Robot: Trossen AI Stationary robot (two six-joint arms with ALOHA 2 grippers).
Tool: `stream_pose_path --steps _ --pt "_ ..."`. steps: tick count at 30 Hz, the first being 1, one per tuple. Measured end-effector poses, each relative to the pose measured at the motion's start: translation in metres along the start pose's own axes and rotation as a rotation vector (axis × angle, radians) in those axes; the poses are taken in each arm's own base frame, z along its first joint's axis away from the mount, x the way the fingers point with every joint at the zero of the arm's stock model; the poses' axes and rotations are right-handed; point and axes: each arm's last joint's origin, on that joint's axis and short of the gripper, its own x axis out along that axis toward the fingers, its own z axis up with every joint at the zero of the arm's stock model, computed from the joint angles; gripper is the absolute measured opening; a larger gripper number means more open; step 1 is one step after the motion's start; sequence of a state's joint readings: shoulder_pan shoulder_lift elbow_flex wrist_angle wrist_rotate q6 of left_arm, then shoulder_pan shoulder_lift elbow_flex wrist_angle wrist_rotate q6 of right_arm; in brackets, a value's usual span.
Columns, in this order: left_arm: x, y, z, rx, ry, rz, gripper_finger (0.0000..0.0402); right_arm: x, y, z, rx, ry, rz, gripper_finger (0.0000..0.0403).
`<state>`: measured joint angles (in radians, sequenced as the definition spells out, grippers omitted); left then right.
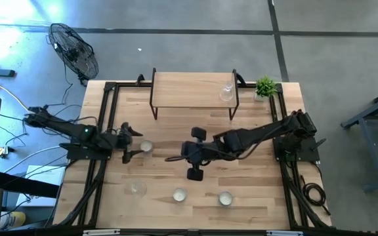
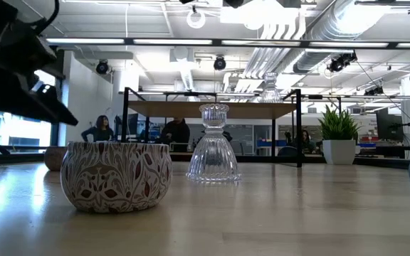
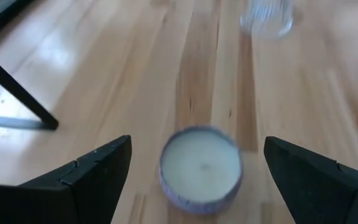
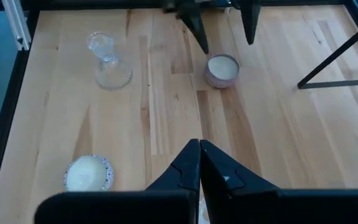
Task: Pick & Place candle stick holders
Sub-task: Put the purple patterned scented candle on the shelf
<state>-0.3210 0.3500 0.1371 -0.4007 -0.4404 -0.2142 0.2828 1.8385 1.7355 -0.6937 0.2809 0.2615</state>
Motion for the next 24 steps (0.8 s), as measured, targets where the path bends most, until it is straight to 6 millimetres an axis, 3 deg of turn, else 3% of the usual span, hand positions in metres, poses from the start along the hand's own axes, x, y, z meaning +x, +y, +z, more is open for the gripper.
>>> stream_pose_path --steps 7,24 --pt "0.0081 -0.0027 -0.0057 -0.009 0.098 0.023 0.0358 -0.0002 0.0007 -0.0002 0.0 0.0 0.003 0.0001" --pt "0.0089 -0.005 -0.006 -0.035 0.113 -0.042 0.0358 0.0001 -0.0005 0.0005 -0.007 -0.003 -0.001 0.0002"
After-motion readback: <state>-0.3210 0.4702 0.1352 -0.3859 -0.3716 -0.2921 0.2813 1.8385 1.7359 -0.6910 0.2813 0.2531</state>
